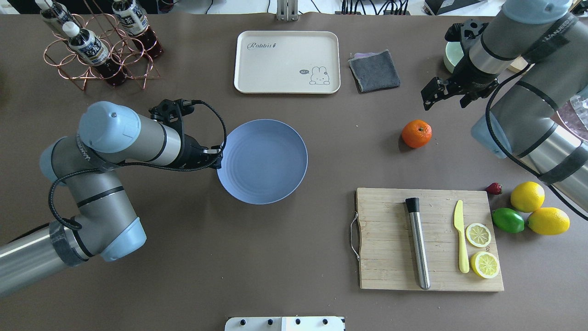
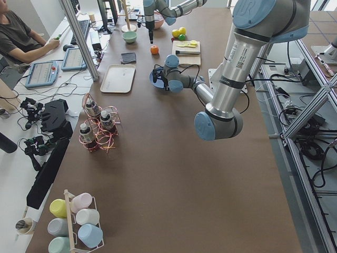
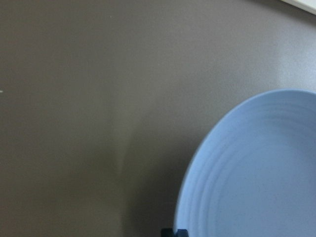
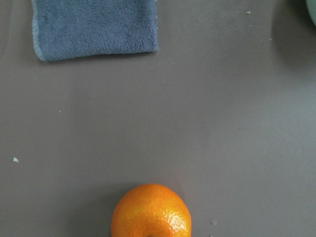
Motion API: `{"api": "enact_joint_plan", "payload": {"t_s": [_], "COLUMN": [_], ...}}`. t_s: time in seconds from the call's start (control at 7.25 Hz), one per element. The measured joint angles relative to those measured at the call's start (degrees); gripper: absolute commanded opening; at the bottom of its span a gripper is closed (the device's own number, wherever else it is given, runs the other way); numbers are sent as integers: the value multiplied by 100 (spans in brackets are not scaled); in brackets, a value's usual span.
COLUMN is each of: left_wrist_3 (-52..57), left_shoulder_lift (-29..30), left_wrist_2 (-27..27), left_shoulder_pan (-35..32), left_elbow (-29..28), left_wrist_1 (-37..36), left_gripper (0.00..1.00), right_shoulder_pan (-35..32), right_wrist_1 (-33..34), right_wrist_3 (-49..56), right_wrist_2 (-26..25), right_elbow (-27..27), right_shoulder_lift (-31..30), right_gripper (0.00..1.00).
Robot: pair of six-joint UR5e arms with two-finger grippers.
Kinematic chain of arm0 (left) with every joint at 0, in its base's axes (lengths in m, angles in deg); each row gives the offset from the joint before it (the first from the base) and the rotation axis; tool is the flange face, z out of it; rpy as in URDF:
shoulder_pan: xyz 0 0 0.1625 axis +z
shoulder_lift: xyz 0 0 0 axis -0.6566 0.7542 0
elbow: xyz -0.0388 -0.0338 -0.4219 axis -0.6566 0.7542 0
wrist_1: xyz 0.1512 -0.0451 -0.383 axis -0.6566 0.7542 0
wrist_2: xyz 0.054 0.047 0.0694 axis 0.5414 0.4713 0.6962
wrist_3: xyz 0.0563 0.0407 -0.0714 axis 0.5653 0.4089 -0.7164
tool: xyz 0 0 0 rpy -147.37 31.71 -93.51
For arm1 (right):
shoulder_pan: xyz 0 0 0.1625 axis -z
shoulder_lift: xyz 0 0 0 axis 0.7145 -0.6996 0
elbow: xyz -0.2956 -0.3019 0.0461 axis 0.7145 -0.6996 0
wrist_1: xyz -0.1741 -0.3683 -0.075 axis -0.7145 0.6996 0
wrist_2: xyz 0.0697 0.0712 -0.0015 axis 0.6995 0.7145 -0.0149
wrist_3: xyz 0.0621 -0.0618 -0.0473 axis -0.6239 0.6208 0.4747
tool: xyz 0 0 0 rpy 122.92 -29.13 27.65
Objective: Pick orange to plate
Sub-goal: 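Lower the right gripper onto the orange and close it, then carry the orange with the right gripper over the blue plate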
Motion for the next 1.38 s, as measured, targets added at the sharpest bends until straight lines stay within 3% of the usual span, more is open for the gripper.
{"api": "enact_joint_plan", "payload": {"t_s": [0.41, 0.55, 0.69, 0.83, 0.97, 1.1, 1.24, 1.38], "left_wrist_3": [-95, -116, -123, -126, -127, -127, -126, -121], "left_shoulder_lift": [121, 126, 128, 129, 132, 136, 145, 154], "left_wrist_2": [205, 209, 212, 216, 218, 219, 219, 219], "left_shoulder_pan": [192, 201, 203, 208, 211, 213, 214, 210], "left_elbow": [4, 4, 4, 4, 4, 4, 4, 12], "left_wrist_1": [-123, -126, -127, -127, -127, -127, -127, -127], "left_gripper": [0, 0, 8, 47, 70, 78, 96, 97], "right_shoulder_pan": [228, 306, 353, 375, 391, 415, 428, 445], "right_wrist_1": [-354, -366, -373, -376, -377, -378, -344, -150], "right_wrist_3": [-201, -243, -264, -281, -348, -447, -506, -664], "right_wrist_2": [-63, -139, -188, -211, -217, -216, -202, -170], "right_elbow": [-393, -407, -407, -409, -405, -386, -264, 97], "right_shoulder_lift": [88, 76, 60, 48, 55, 77, 113, 173], "right_gripper": [99, 84, 62, 22, 0, 0, 0, 0]}}
